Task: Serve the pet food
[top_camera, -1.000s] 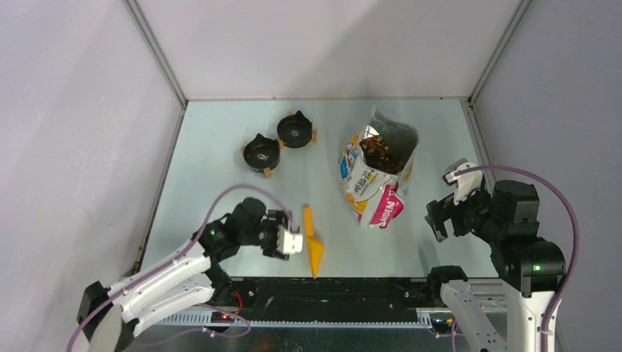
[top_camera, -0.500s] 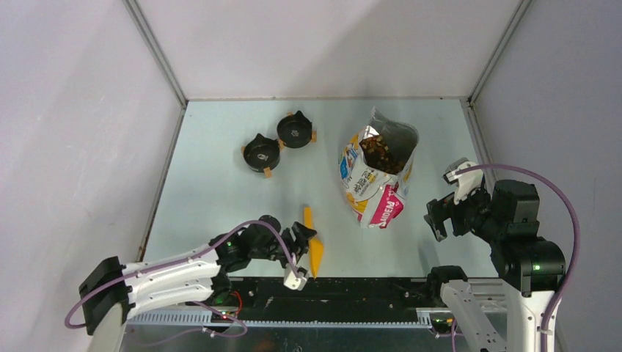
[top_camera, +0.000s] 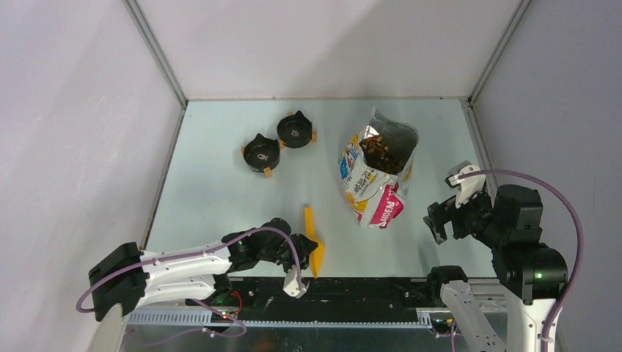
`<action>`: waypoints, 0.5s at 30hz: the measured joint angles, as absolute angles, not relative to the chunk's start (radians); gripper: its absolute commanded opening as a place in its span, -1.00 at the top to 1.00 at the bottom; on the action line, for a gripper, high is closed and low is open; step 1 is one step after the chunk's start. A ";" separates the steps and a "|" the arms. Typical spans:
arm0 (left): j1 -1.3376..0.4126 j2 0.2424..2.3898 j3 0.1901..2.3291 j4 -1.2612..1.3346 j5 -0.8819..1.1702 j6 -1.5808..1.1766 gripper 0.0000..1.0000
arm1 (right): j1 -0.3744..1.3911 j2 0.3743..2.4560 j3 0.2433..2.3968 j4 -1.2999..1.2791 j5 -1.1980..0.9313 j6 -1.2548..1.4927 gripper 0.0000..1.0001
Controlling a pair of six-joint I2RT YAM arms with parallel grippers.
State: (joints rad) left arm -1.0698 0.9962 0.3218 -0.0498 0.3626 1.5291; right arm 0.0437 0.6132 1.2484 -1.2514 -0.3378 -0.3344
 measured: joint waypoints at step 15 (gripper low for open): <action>-1.026 0.949 0.580 -0.229 0.175 1.216 1.00 | 0.043 0.579 1.196 -1.226 -0.370 -0.276 -0.76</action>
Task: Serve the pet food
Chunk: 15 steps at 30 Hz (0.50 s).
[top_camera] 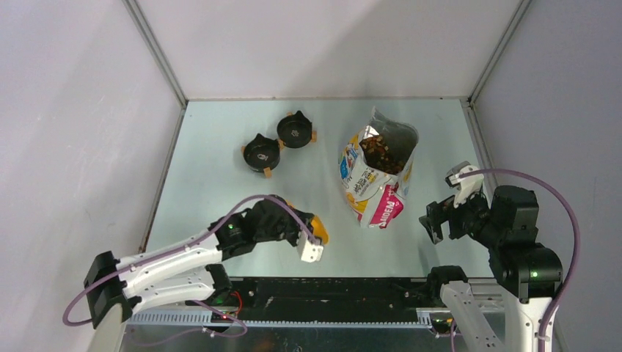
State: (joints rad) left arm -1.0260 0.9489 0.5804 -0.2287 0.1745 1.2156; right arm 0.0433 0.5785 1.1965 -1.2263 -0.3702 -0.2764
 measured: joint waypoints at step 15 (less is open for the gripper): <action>-0.902 0.990 0.969 -0.480 -0.010 0.572 1.00 | 0.102 0.965 1.449 -1.156 -0.549 -0.022 -0.39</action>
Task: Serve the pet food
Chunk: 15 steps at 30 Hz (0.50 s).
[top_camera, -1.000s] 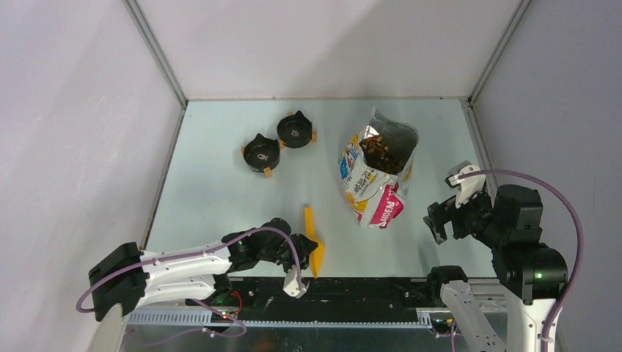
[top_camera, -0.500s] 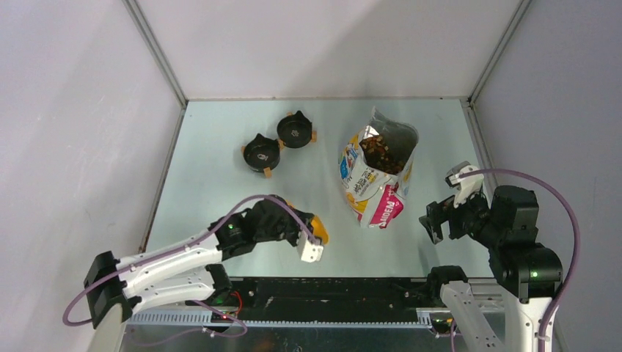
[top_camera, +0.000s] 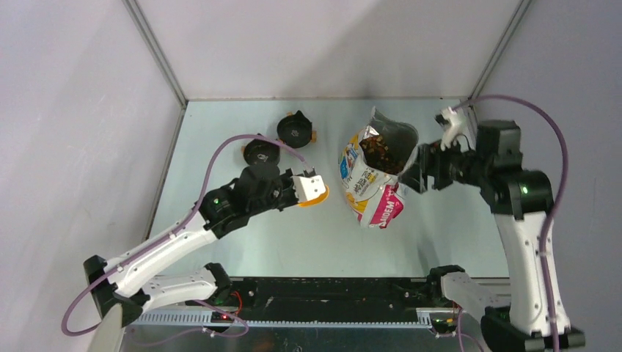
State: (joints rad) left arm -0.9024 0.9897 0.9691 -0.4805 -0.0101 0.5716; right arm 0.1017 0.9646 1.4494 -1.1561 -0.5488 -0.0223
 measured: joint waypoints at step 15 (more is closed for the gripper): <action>-0.885 1.198 1.420 -0.733 0.004 0.644 1.00 | 0.390 1.245 1.631 -1.027 -0.650 0.150 -0.37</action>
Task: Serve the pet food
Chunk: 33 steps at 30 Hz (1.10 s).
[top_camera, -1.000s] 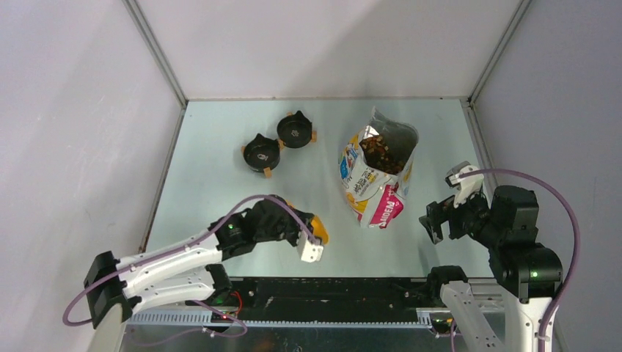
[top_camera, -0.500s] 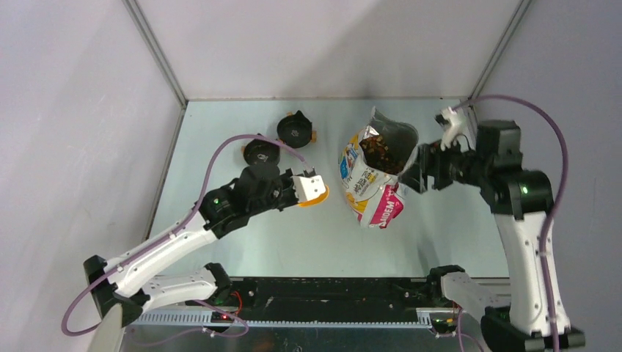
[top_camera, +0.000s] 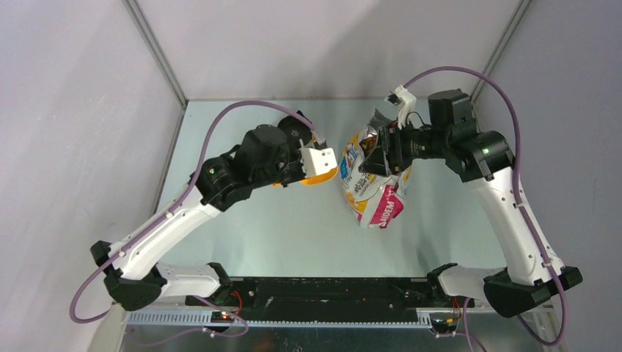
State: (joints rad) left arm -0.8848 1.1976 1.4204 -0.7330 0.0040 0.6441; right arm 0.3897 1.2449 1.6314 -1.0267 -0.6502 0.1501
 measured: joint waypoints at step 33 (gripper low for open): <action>-0.785 1.403 1.787 -0.848 0.095 0.303 -0.71 | 0.373 1.493 1.732 -0.897 -0.797 0.338 1.00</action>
State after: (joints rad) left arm -0.7849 1.4029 1.7870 -0.8482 0.0952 0.3035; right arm 0.3729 1.4933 1.7321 -0.8967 -0.7967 0.3382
